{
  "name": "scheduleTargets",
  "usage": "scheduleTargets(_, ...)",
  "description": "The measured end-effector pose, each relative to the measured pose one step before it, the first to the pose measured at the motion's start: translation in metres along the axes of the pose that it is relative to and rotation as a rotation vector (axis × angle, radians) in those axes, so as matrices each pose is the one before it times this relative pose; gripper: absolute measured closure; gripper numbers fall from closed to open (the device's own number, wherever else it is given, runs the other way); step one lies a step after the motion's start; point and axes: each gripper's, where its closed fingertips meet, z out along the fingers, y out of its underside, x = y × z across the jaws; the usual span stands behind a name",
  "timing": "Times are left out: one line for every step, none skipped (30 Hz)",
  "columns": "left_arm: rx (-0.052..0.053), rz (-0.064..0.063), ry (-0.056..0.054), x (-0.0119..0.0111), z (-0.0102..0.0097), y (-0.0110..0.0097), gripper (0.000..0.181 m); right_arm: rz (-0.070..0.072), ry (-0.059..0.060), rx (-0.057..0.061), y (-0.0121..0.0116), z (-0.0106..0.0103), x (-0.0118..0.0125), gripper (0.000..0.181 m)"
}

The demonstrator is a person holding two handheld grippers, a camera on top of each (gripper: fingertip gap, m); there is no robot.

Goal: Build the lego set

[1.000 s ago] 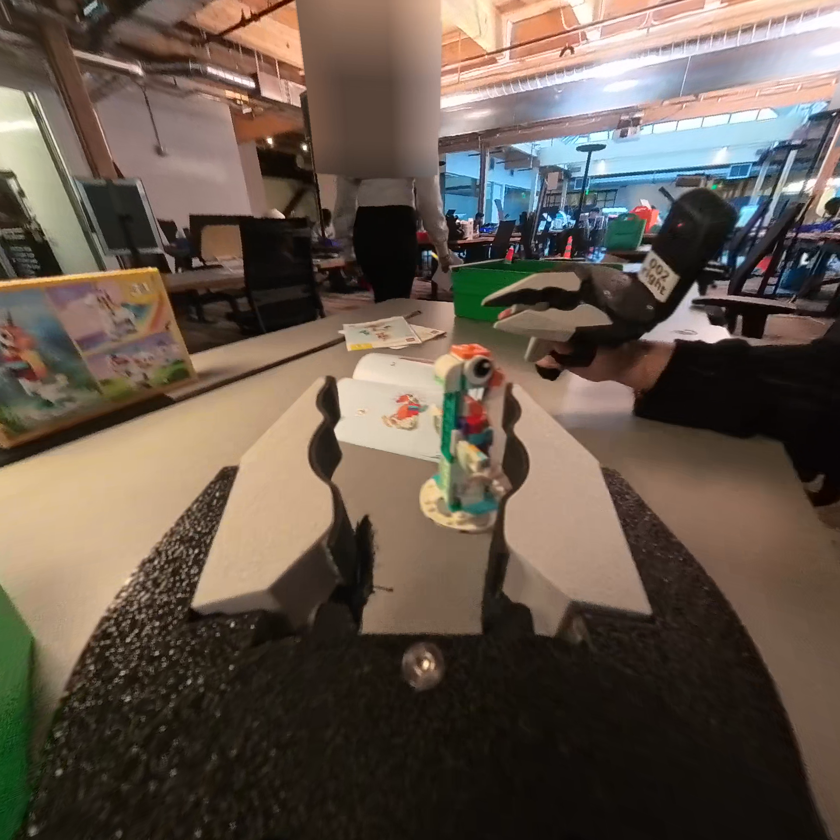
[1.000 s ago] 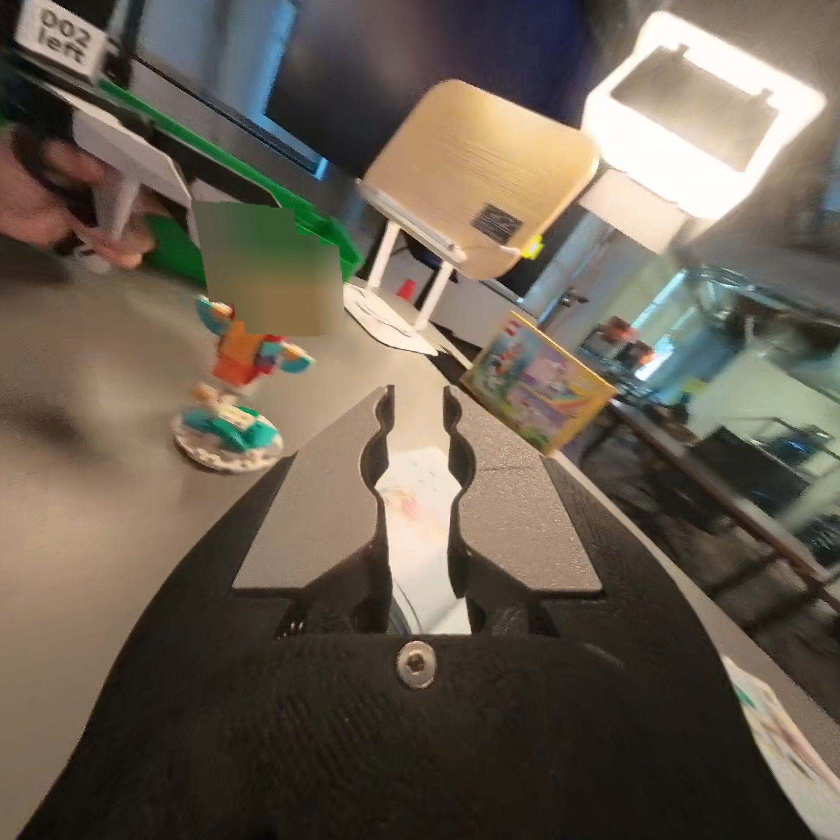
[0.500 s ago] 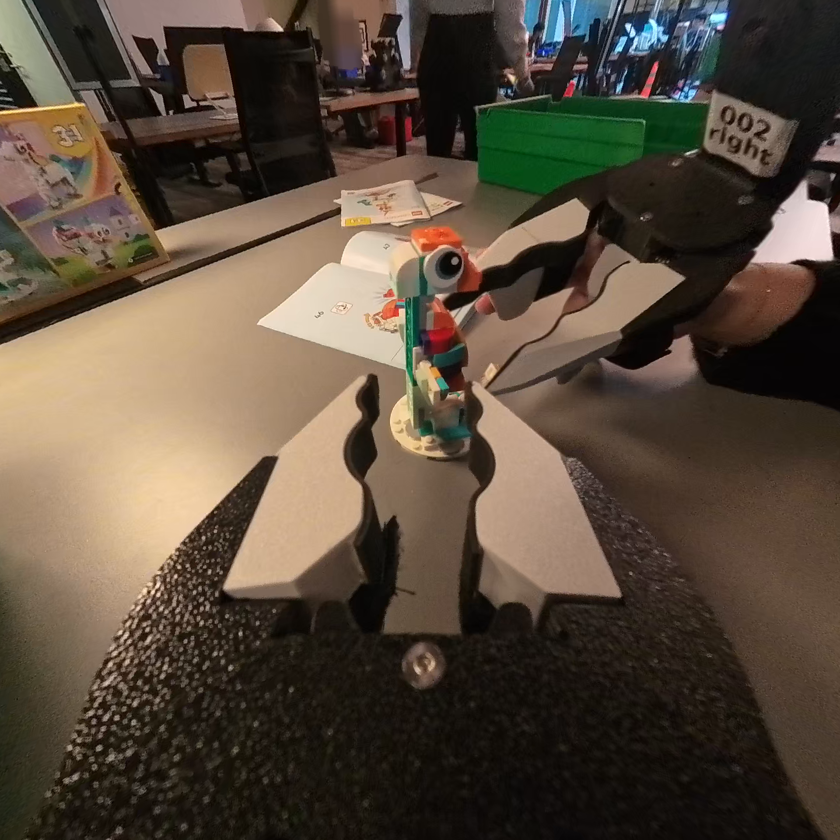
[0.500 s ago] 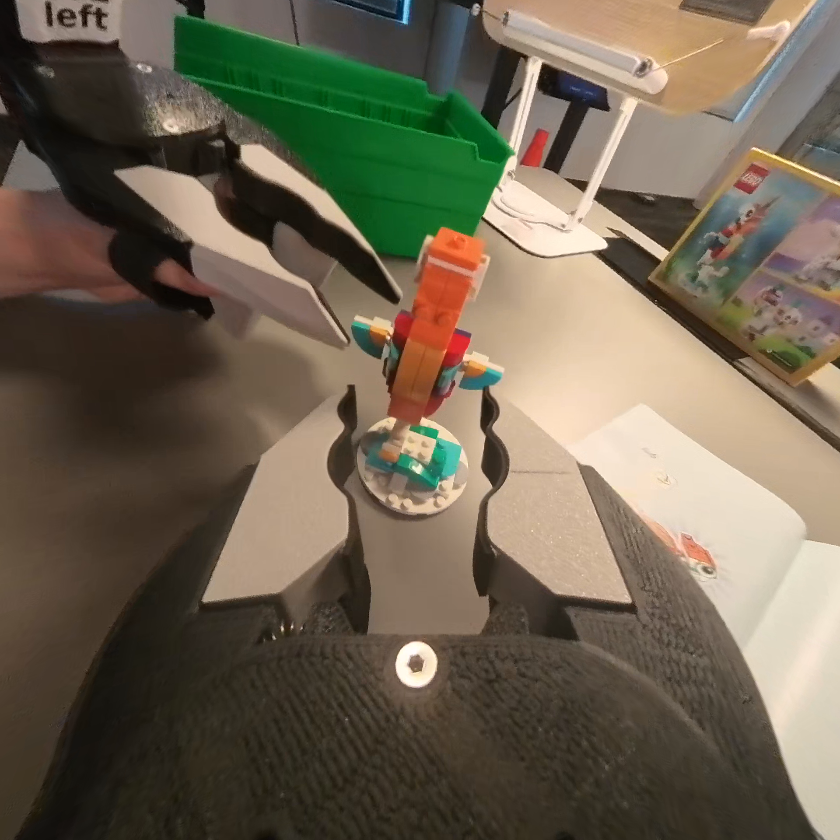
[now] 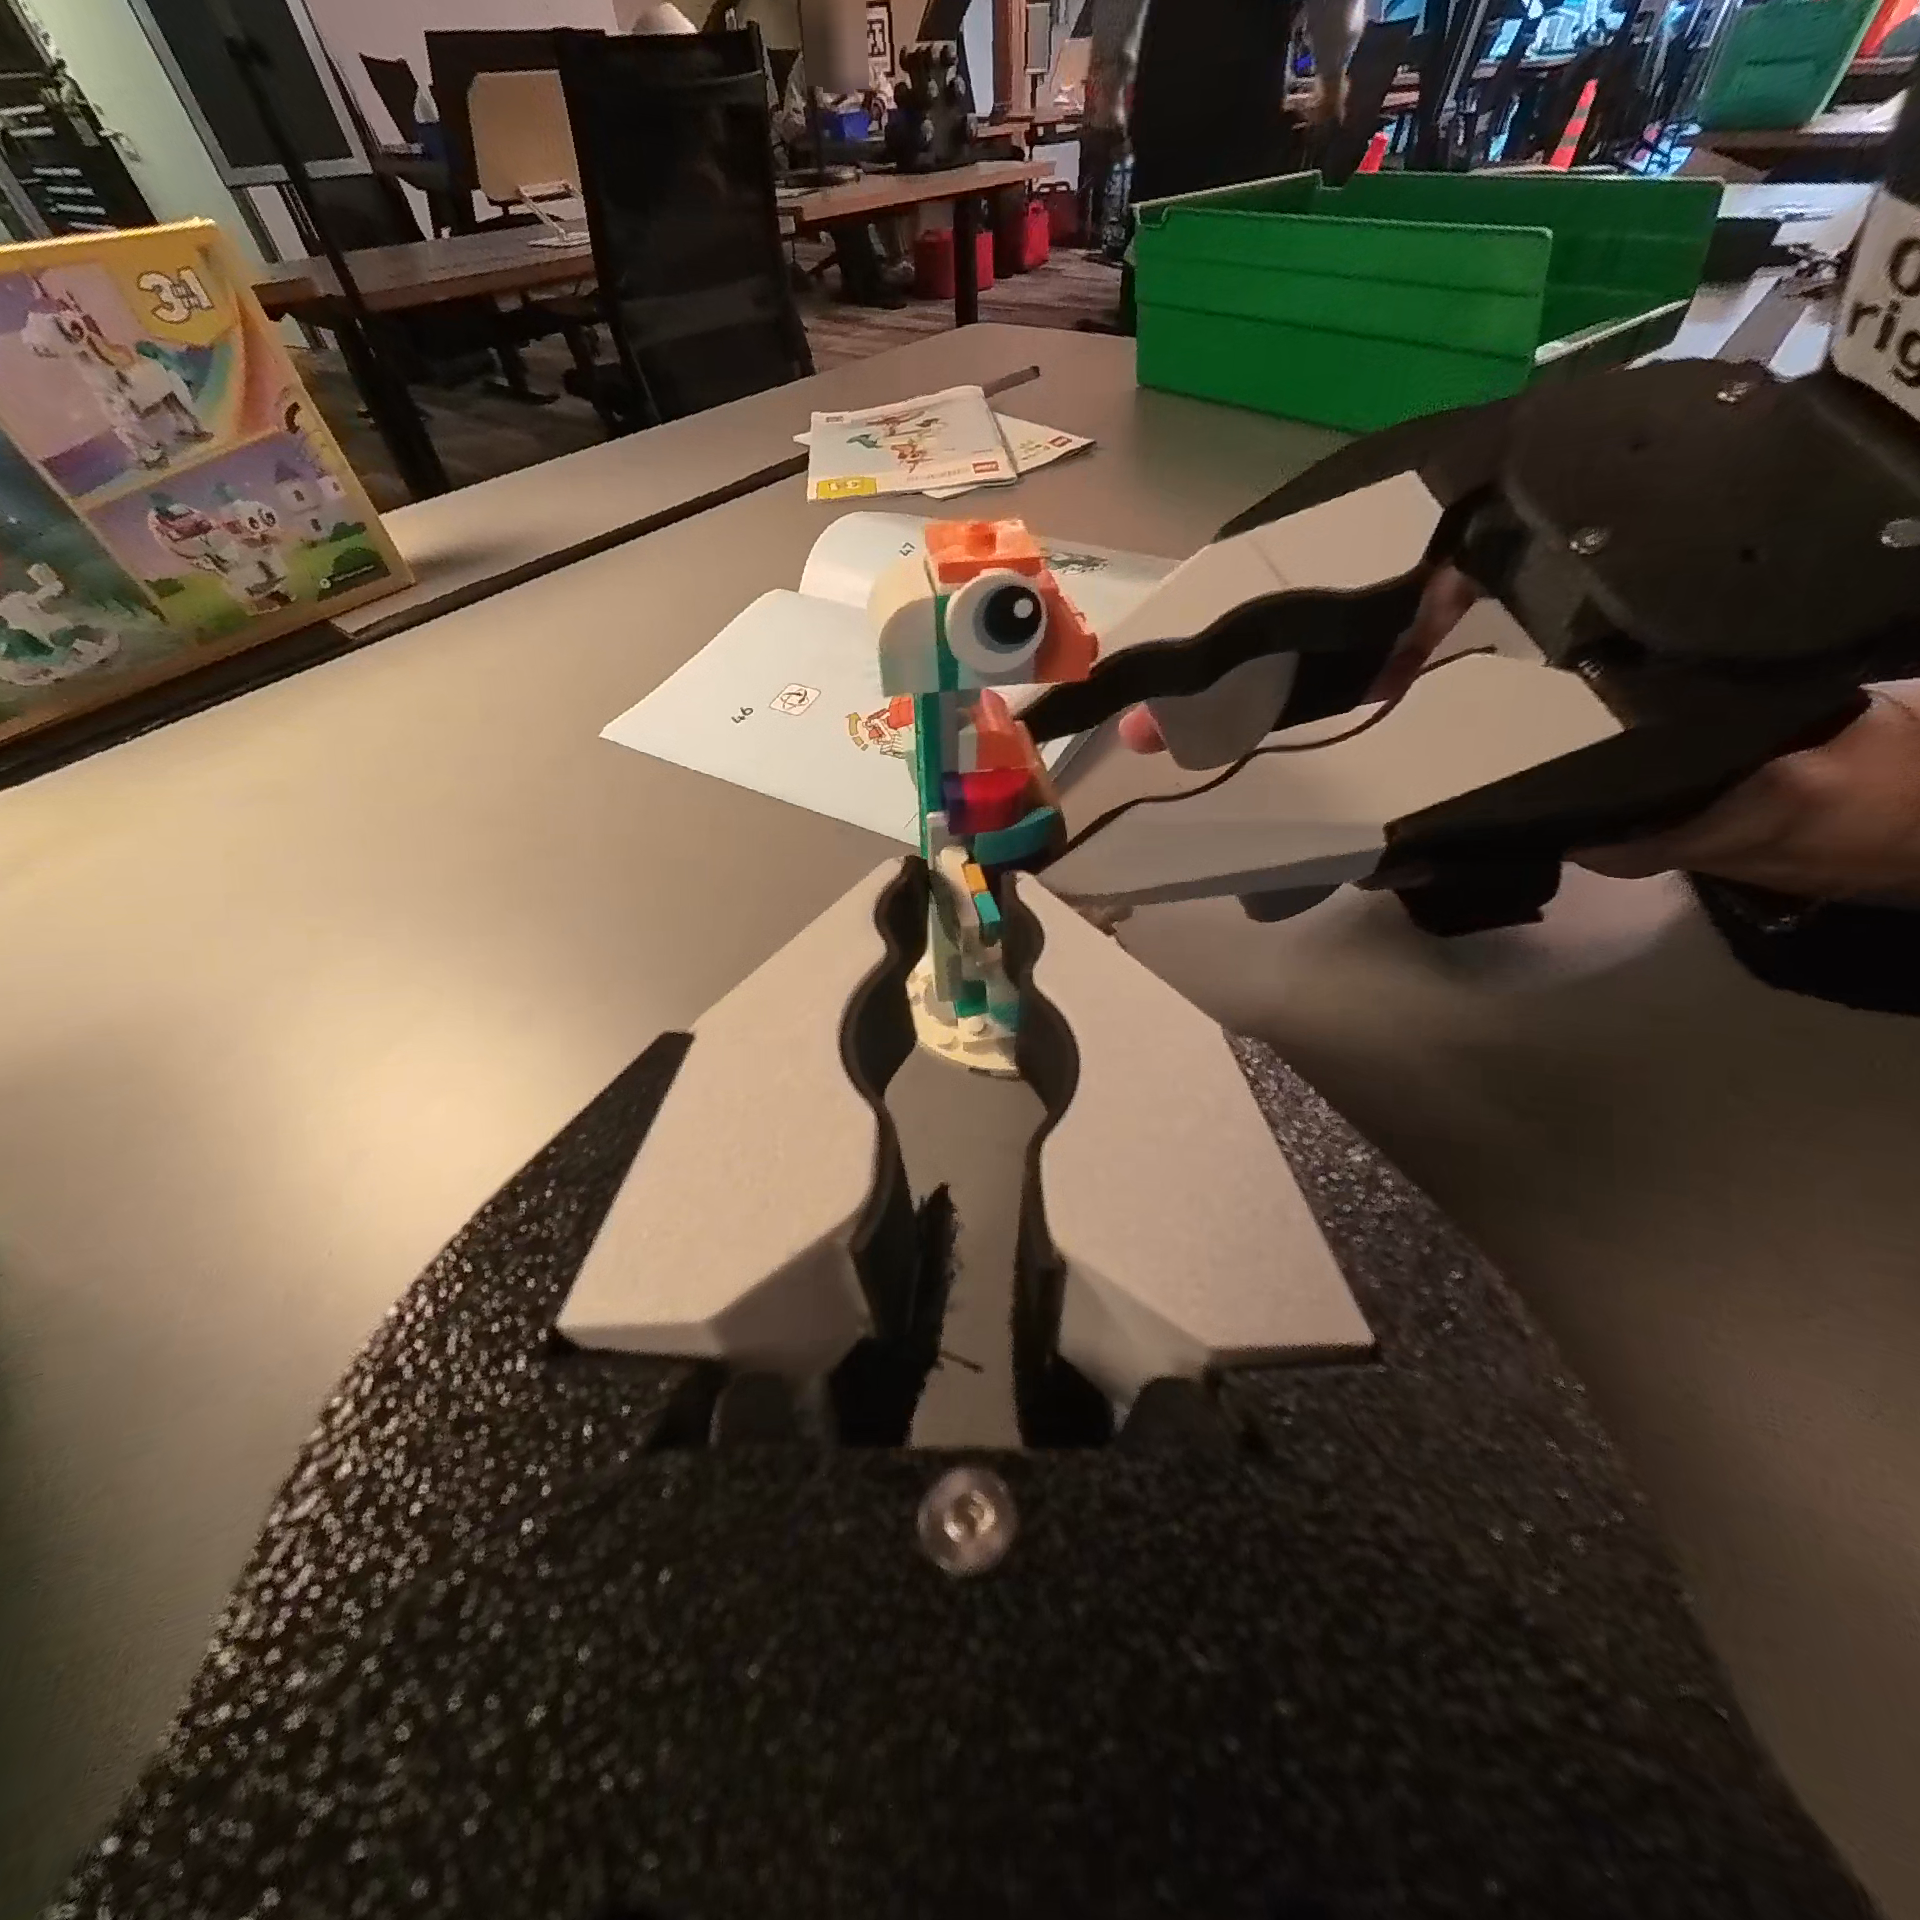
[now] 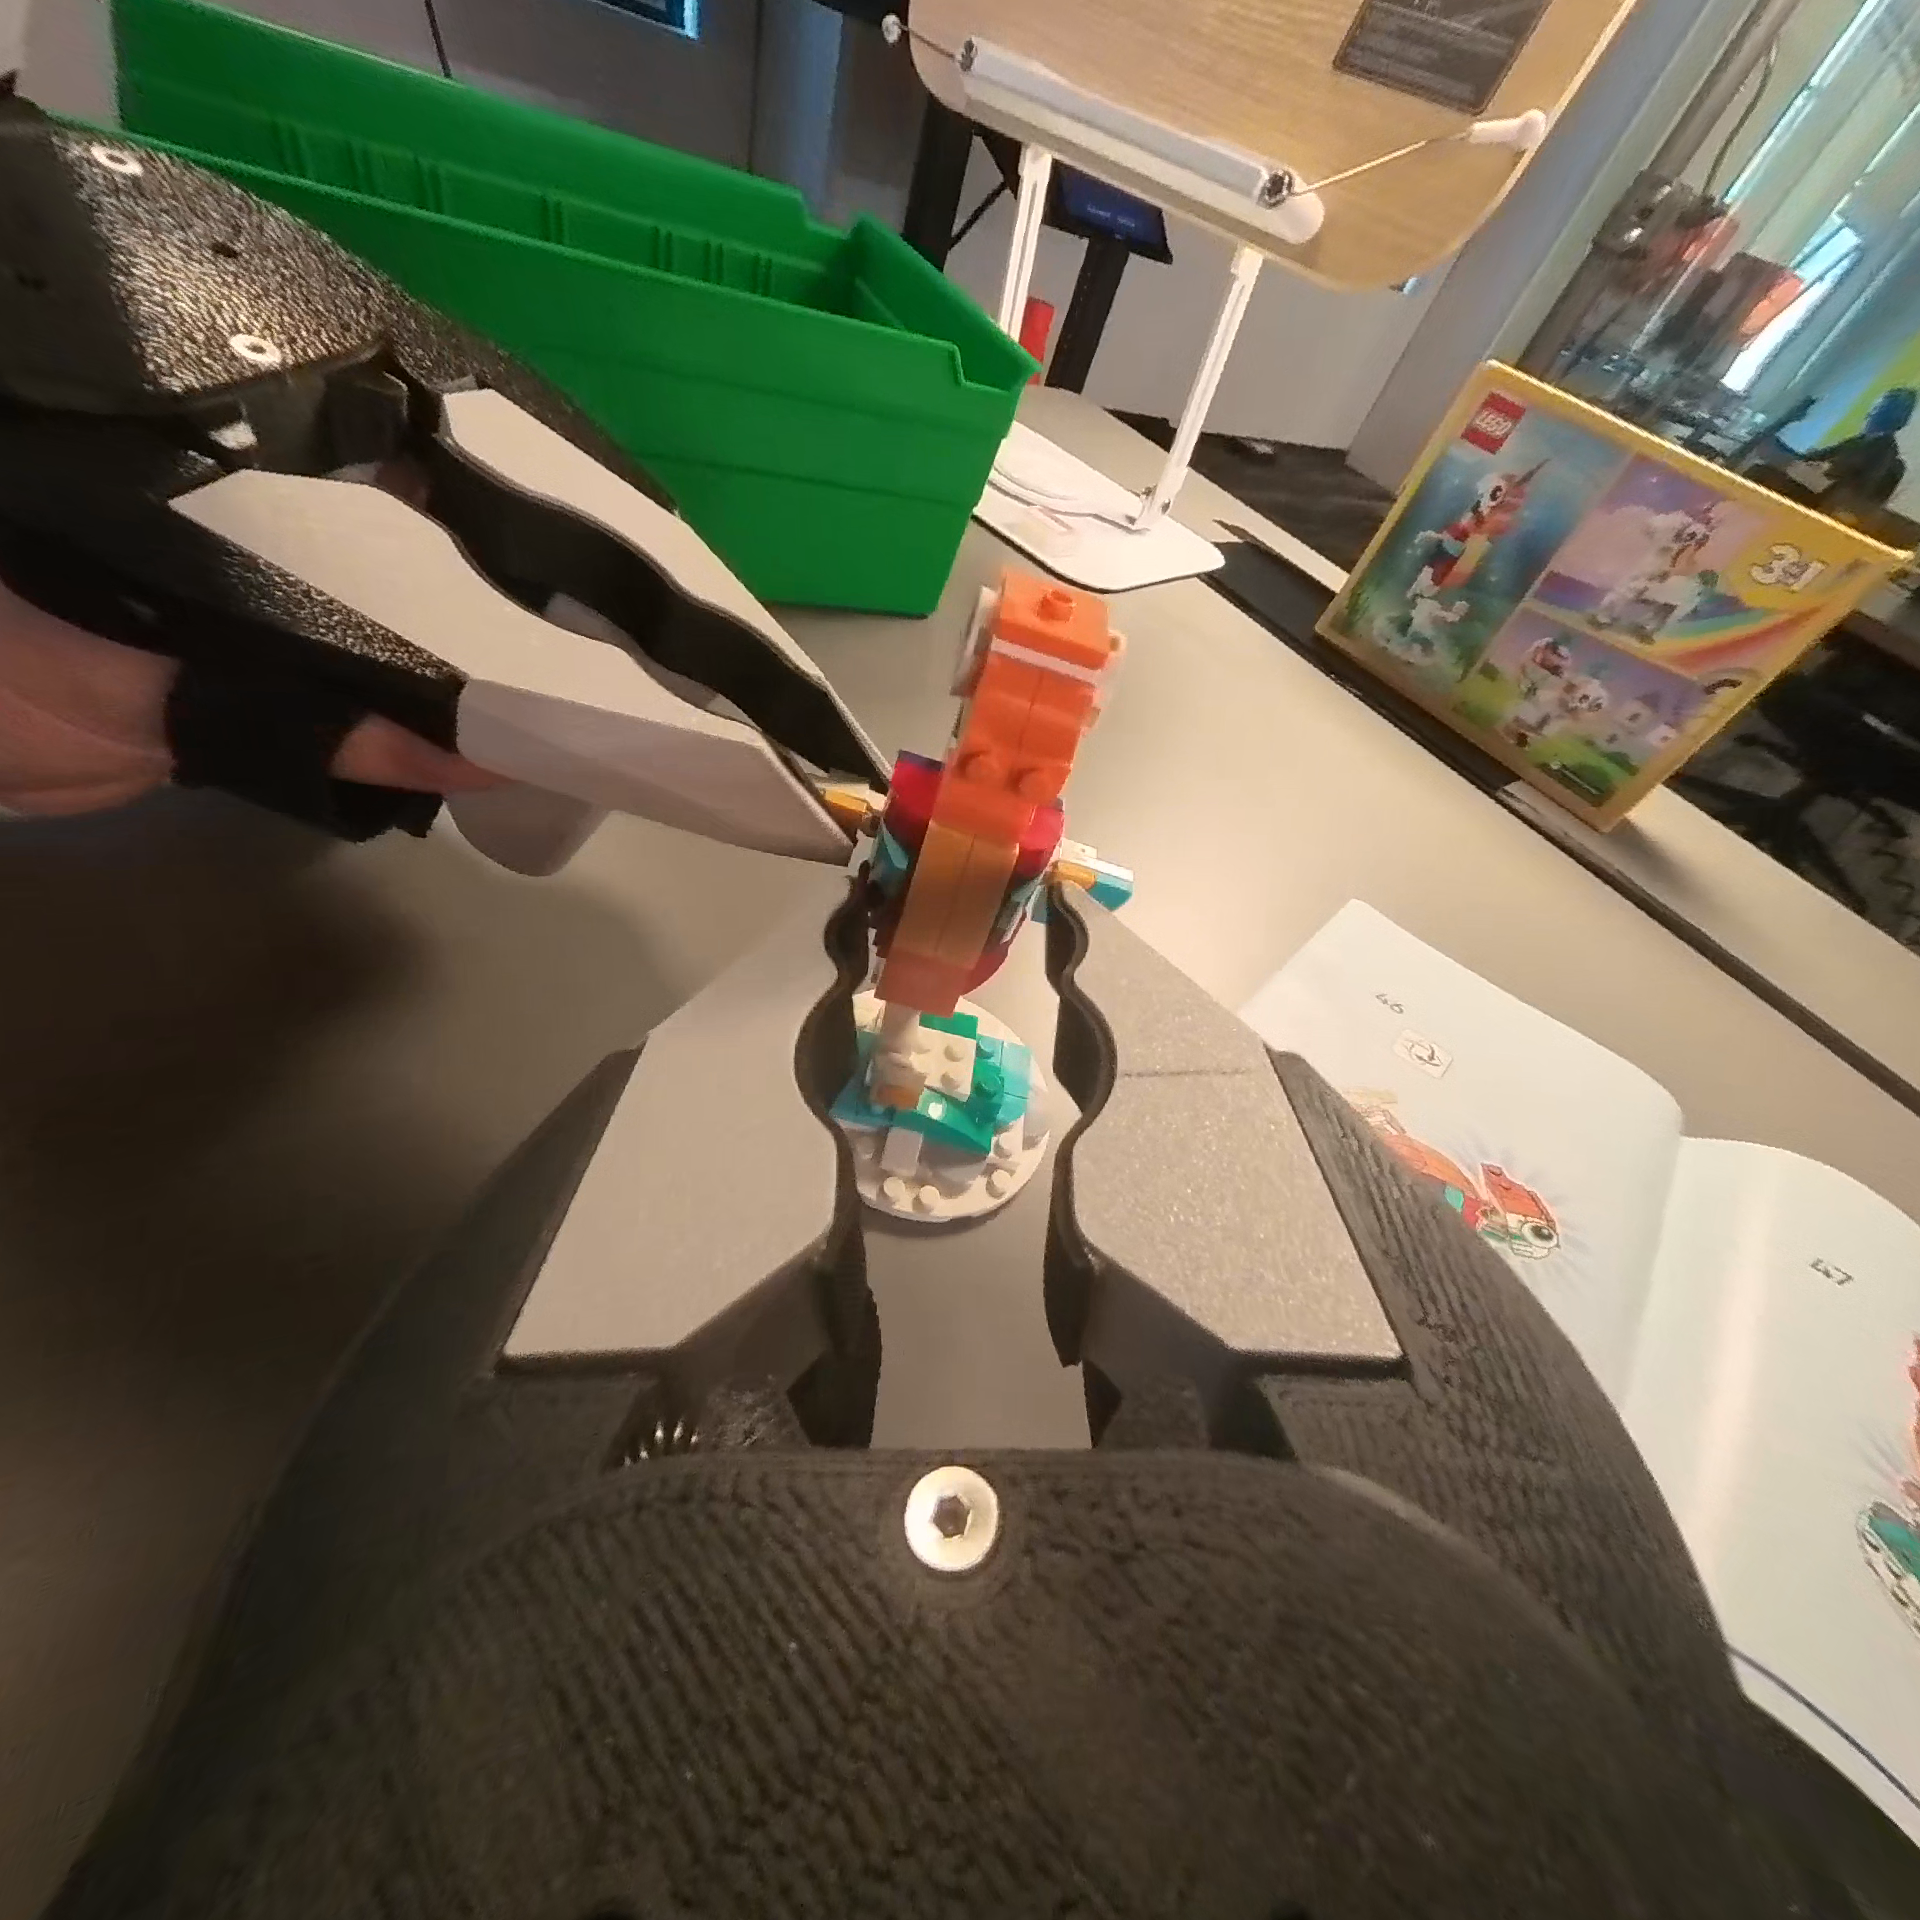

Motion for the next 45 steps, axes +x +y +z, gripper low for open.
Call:
scheduleTargets(-0.0017,-0.0026,-0.0019,-0.00040,0.00015,-0.00003,0.171,-0.0003,0.0023,-0.0011,-0.00008,0.00058,0.00014,0.149)
scheduleTargets(-0.0023,-0.0021,-0.0003,-0.00020,0.00011,0.00006,0.171,0.0003,0.0013,-0.0014,-0.00002,0.00046,-0.00006,0.150)
scheduleTargets(-0.0030,-0.0013,-0.0024,-0.00057,0.00004,0.00006,0.171,0.0018,0.0023,-0.0022,0.00007,0.00031,0.00020,0.150)
scheduleTargets(-0.0031,-0.0011,-0.0034,-0.00043,0.00010,0.00004,0.171,0.0044,0.0023,-0.0024,0.00021,0.00012,0.00023,0.150)
scheduleTargets(-0.0030,-0.0021,-0.0039,-0.00038,0.00032,-0.00004,0.172,0.0068,0.0030,-0.0028,0.00026,-0.00001,0.00037,0.149)
scheduleTargets(-0.0018,-0.0042,-0.0044,-0.00027,0.00034,-0.00009,0.172,0.0070,0.0017,-0.0037,0.00039,-0.00038,0.00030,0.149)
scheduleTargets(-0.0008,-0.0036,-0.0028,-0.00008,0.00041,-0.00023,0.173,0.0051,0.0014,-0.0049,0.00067,-0.00032,0.00056,0.148)
scheduleTargets(-0.0009,-0.0041,-0.0065,-0.00065,0.00040,-0.00010,0.173,0.0071,0.0008,-0.0060,0.00090,-0.00035,0.00072,0.146)
scheduleTargets(-0.0017,-0.0083,-0.0124,-0.00165,0.00013,0.00008,0.174,0.0131,-0.0022,-0.0084,0.00136,-0.00002,0.00051,0.144)
scheduleTargets(-0.0008,-0.0103,-0.0024,-0.00029,0.00016,-0.00003,0.174,0.0150,-0.0046,-0.0110,0.00158,0.00039,0.00030,0.143)
scheduleTargets(-0.0004,-0.0138,-0.0017,-0.00045,0.00018,-0.00009,0.174,0.0098,-0.0091,-0.0105,0.00134,0.00076,-0.00047,0.141)
scheduleTargets(0.0007,-0.0134,-0.0035,-0.00057,0.00000,-0.00019,0.174,0.0057,-0.0073,-0.0135,0.00178,0.00082,-0.00079,0.139)
scheduleTargets(0.0000,-0.0089,-0.0016,-0.00013,0.00008,-0.00002,0.174,0.0007,-0.0020,-0.0116,0.00143,0.00059,-0.00045,0.137)
scheduleTargets(-0.0018,-0.0059,-0.0048,-0.00041,0.00008,-0.00001,0.174,-0.0040,0.0031,-0.0051,0.00063,0.00020,-0.00025,0.137)
scheduleTargets(-0.0018,-0.0022,-0.0031,0.00010,0.00002,0.00011,0.174,-0.0043,0.0074,0.0001,-0.00014,-0.00010,0.00014,0.137)
scheduleTargets(-0.0026,-0.0009,-0.0007,0.00050,0.00015,-0.00003,0.174,-0.0014,0.0091,0.0007,-0.00026,0.00005,0.00069,0.139)
scheduleTargets(-0.0015,-0.0001,-0.0017,0.00042,0.00017,-0.00007,0.174,0.0007,0.0104,-0.0012,0.00007,0.00007,0.00119,0.141)
scheduleTargets(-0.0011,-0.0004,-0.0020,0.00041,0.00013,0.00000,0.174,0.0011,0.0099,-0.0004,0.00005,0.00019,0.00158,0.144)
scheduleTargets(-0.0011,-0.0008,-0.0016,0.00031,0.00009,0.00001,0.174,0.0014,0.0020,0.0000,-0.00006,0.00012,0.00058,0.144)
scheduleTargets(-0.0015,-0.0022,-0.0013,0.00025,-0.00001,-0.00002,0.174,0.0007,-0.0021,0.0000,0.00004,0.00003,-0.00015,0.144)
scheduleTargets(-0.0024,-0.0012,0.0008,0.00025,0.00008,0.00006,0.174,-0.0026,-0.0076,-0.0001,0.00005,-0.00002,-0.00119,0.147)
scheduleTargets(-0.0018,0.0022,0.0029,0.00043,-0.00002,0.00012,0.174,-0.0084,-0.0126,0.0003,-0.00007,-0.00005,-0.00187,0.151)
scheduleTargets(-0.0019,0.0036,0.0032,0.00022,-0.00028,0.00010,0.174,-0.0169,-0.0061,0.0013,0.00007,-0.00008,-0.00063,0.151)
scheduleTargets(-0.0029,0.0028,0.0069,0.00047,-0.00029,0.00032,0.174,-0.0183,-0.0092,0.0017,0.00000,-0.00012,-0.00023,0.151)
scheduleTargets(-0.0019,0.0028,0.0106,0.00082,-0.00037,0.00023,0.174,-0.0137,-0.0174,0.0032,0.00007,-0.00043,-0.00048,0.152)
scheduleTargets(-0.0027,0.0053,0.0150,0.00134,-0.00035,0.00021,0.174,-0.0092,-0.0224,0.0038,0.00017,-0.00067,-0.00041,0.151)
scheduleTargets(-0.0035,0.0079,0.0183,0.00166,-0.00023,0.00016,0.173,0.0003,-0.0247,0.0030,0.00028,-0.00092,-0.00048,0.151)
scheduleTargets(-0.0052,0.0127,0.0170,0.00134,-0.00039,0.00011,0.173,-0.0095,-0.0279,0.0040,0.00021,-0.00120,-0.00078,0.151)
scheduleTargets(-0.0091,0.0141,0.0197,0.00164,-0.00011,0.00038,0.173,-0.0116,-0.0268,0.0016,0.00044,-0.00137,-0.00050,0.151)
scheduleTargets(-0.0095,0.0154,0.0248,0.00224,0.00002,-0.00005,0.172,-0.0028,-0.0271,0.0012,0.00043,-0.00145,-0.00066,0.151)
scheduleTargets(-0.0118,0.0188,0.0233,0.00167,-0.00037,0.00003,0.172,-0.0118,-0.0306,0.0050,0.00043,-0.00138,-0.00092,0.152)
scheduleTargets(-0.0134,0.0207,0.0303,0.00241,-0.00011,0.00022,0.171,-0.0068,-0.0300,0.0021,0.00053,-0.00173,-0.00085,0.152)
scheduleTargets(-0.0107,0.0189,0.0335,0.00256,-0.00014,-0.00019,0.171,-0.0029,-0.0297,0.0013,0.00037,-0.00166,-0.00103,0.152)
scheduleTargets(-0.0115,0.0174,0.0270,0.00162,-0.00040,0.00021,0.170,-0.0122,-0.0282,0.0035,0.00043,-0.00167,-0.00119,0.152)
scheduleTargets(-0.0115,0.0200,0.0289,0.00172,-0.00045,0.00043,0.170,-0.0032,-0.0273,0.0029,0.00024,-0.00173,-0.00144,0.153)
scheduleTargets(-0.0079,0.0153,0.0262,0.00151,-0.00044,-0.00007,0.170,0.0028,-0.0262,0.0033,0.00005,-0.00132,-0.00155,0.153)
scheduleTargets(-0.0084,0.0138,0.0259,0.00157,-0.00044,0.00020,0.170,-0.0048,-0.0246,0.0059,0.00006,-0.00154,-0.00178,0.153)
scheduleTargets(-0.0076,0.0168,0.0279,0.00205,-0.00040,0.00040,0.170,-0.0051,-0.0237,0.0063,0.00000,-0.00161,-0.00180,0.153)
scheduleTargets(-0.0045,0.0125,0.0238,0.00163,-0.00013,0.00006,0.170,0.0026,-0.0200,0.0053,0.00004,-0.00131,-0.00151,0.153)
scheduleTargets(-0.0038,0.0082,0.0220,0.00146,-0.00012,-0.00002,0.170,0.0018,-0.0154,0.0051,0.00008,-0.00107,-0.00122,0.153)
scheduleTargets(-0.0047,0.0099,0.0333,0.00328,-0.00015,0.00028,0.172,-0.0014,-0.0136,0.0024,0.00022,-0.00075,-0.00139,0.153)
scheduleTargets(0.0008,0.0029,0.0158,0.00114,-0.00006,-0.00056,0.172,-0.0010,-0.0087,0.0015,0.00008,-0.00055,-0.00102,0.153)
scheduleTargets(-0.0017,0.0048,0.0079,0.00036,0.00010,-0.00006,0.172,-0.0029,-0.0025,0.0023,0.00004,-0.00024,-0.00028,0.153)
scheduleTargets(-0.0016,0.0067,0.0055,0.00030,-0.00003,0.00007,0.172,-0.0036,-0.0018,0.0026,-0.00001,-0.00003,-0.00030,0.153)
scheduleTargets(-0.0014,0.0086,0.0098,0.00089,-0.00020,0.00001,0.172,-0.0052,-0.0057,0.0025,-0.00004,-0.00019,-0.00067,0.153)
